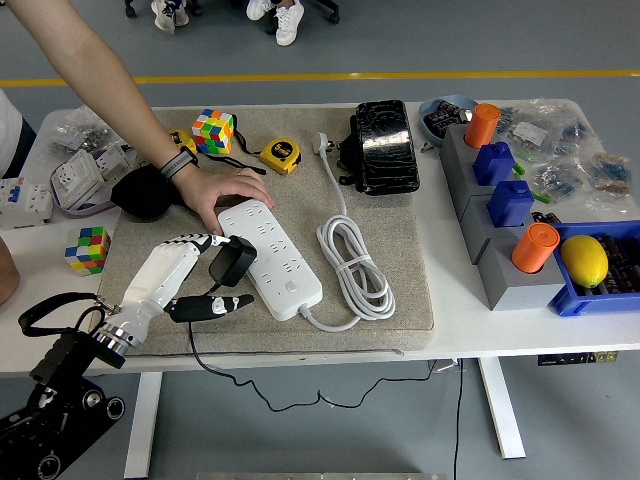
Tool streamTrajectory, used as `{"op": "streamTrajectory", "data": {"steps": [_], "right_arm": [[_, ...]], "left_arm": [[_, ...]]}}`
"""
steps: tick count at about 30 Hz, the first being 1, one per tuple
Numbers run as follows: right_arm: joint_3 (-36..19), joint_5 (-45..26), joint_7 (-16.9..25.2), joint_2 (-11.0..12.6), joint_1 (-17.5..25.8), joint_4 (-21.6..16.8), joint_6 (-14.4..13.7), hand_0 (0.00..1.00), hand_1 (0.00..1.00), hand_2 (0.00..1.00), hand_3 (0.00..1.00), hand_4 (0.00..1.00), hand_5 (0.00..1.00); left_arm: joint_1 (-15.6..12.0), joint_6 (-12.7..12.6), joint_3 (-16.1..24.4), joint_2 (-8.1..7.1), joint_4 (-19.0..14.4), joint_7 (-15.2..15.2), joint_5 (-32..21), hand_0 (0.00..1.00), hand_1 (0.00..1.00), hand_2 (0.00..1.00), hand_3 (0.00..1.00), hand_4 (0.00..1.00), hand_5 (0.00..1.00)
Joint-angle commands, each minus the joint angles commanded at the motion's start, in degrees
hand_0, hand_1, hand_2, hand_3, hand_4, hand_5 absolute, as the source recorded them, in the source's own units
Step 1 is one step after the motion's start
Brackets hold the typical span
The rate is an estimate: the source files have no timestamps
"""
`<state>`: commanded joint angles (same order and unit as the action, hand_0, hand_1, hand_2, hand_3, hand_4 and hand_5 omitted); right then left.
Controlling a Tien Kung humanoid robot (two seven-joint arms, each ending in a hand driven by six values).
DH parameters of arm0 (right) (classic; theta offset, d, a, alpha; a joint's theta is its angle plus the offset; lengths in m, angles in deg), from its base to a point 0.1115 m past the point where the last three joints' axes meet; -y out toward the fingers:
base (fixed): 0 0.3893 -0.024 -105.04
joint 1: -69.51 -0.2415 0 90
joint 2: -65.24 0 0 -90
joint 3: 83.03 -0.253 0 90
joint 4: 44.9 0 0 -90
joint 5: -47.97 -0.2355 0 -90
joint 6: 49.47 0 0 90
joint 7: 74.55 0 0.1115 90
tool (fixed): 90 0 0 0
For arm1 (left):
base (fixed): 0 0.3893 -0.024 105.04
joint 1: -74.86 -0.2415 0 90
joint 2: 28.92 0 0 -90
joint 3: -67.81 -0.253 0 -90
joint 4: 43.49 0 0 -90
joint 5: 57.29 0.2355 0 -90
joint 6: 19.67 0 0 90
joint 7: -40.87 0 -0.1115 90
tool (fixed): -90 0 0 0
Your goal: Put the plug near the board,insert it into the board,press the button,pull the plug out
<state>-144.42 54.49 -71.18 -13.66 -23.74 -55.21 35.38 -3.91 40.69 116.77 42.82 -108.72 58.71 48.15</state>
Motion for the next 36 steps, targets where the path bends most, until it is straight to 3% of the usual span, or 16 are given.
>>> {"op": "streamTrajectory", "data": {"steps": [13, 36], "right_arm": [[0.0, 0.1, 0.2, 0.1, 0.1, 0.0, 0.0, 0.496, 0.590, 0.550, 0.510, 0.861, 0.372], [-0.3, 0.4, 0.3, 0.1, -0.1, 0.0, 0.1, 0.495, 0.590, 0.547, 0.510, 0.860, 0.369]], "left_arm": [[2.2, 0.7, -2.4, 0.59, -0.4, -0.4, -0.3, 0.690, 0.754, 0.748, 0.719, 0.998, 0.604], [6.3, 2.4, -5.1, 2.59, 2.5, -3.7, -0.3, 0.679, 0.752, 0.745, 0.718, 0.998, 0.608]]}}
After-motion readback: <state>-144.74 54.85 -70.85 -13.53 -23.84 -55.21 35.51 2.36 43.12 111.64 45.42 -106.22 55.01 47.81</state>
